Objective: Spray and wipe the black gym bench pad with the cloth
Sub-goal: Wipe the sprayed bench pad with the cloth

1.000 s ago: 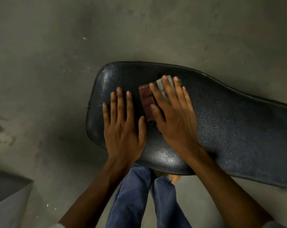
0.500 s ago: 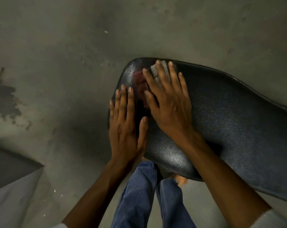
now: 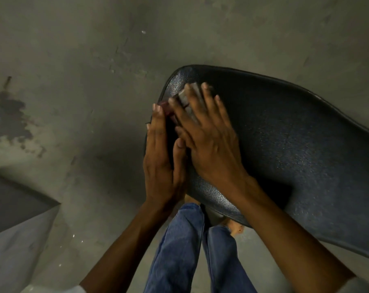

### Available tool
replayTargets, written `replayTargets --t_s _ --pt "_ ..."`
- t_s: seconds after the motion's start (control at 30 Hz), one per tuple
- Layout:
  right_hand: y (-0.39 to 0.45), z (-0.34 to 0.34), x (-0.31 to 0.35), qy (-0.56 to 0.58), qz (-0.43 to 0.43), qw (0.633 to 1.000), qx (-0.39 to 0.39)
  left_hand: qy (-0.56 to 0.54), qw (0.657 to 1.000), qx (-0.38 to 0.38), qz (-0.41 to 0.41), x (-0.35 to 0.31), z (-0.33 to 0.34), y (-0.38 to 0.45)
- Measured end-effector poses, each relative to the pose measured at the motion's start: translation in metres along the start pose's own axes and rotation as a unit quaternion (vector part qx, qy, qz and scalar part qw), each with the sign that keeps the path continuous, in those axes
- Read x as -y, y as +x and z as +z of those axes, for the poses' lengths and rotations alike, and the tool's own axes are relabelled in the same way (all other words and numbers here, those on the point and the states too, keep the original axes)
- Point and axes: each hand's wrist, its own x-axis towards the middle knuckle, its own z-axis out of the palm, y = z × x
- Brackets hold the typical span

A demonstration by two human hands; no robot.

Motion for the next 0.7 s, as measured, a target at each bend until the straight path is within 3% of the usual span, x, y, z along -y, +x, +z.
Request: replayTargets --t_s 0.13,0.2,0.33,0.43,0.53,0.7 --pt "-0.025 -0.018 -0.010 0.244 0.032 0.969 0.004 0.067 0.997 -0.039 -0.011 -0.004 0.000 -0.001" --pt "-0.040 -0.031 -0.019 0.290 0.075 0.953 -0.039 0.119 0.992 -0.044 0.008 -0.011 0.002 0.003" --pt "-0.059 -0.037 -0.042 0.164 0.155 0.964 -0.138 0.218 0.972 0.039 0.076 -0.021 0.019 0.011" --pt "-0.066 -0.027 -0.051 0.083 0.179 0.974 -0.112 0.291 0.949 0.076 0.099 -0.008 0.020 0.002" --pt "-0.072 -0.013 -0.052 0.037 0.173 0.981 -0.086 0.295 0.951 0.062 0.066 -0.001 0.010 -0.014" --pt "-0.073 -0.015 -0.058 0.061 0.168 0.979 -0.102 0.309 0.951 0.028 0.009 -0.017 0.030 -0.008"
